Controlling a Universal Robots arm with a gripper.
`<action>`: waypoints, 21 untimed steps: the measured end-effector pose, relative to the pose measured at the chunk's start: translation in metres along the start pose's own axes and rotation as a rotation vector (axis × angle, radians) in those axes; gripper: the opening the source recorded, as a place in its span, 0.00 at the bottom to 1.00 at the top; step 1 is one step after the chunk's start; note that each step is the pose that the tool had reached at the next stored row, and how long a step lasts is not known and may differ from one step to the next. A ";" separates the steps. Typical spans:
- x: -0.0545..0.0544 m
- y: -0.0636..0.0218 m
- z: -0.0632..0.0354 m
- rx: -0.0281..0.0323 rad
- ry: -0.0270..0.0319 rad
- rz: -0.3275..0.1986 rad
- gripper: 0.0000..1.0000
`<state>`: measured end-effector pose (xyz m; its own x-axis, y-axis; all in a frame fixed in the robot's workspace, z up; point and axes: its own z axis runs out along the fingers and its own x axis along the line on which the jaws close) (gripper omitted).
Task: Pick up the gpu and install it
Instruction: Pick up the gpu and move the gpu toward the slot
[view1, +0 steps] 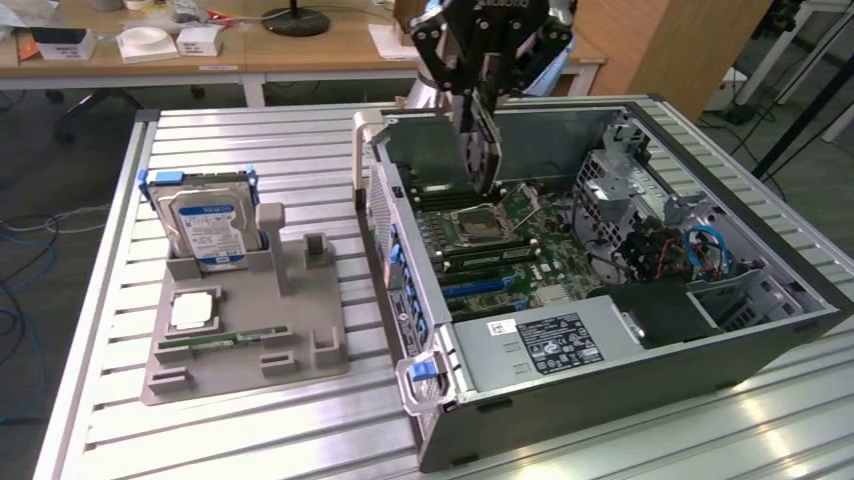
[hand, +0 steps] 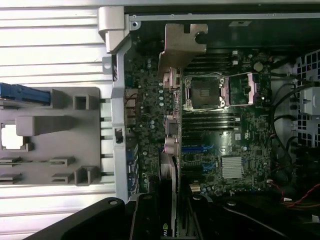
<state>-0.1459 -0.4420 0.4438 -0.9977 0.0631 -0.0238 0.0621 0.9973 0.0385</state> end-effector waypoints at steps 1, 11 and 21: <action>-0.004 0.0003 0.0001 0.0000 0.0000 0.000 0.26; -0.045 0.0028 0.0015 -0.0001 0.0002 -0.004 0.26; -0.073 0.0045 0.0026 -0.0001 0.0003 -0.006 0.26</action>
<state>-0.0723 -0.4420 0.4431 -0.9981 0.0573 -0.0237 0.0563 0.9977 0.0385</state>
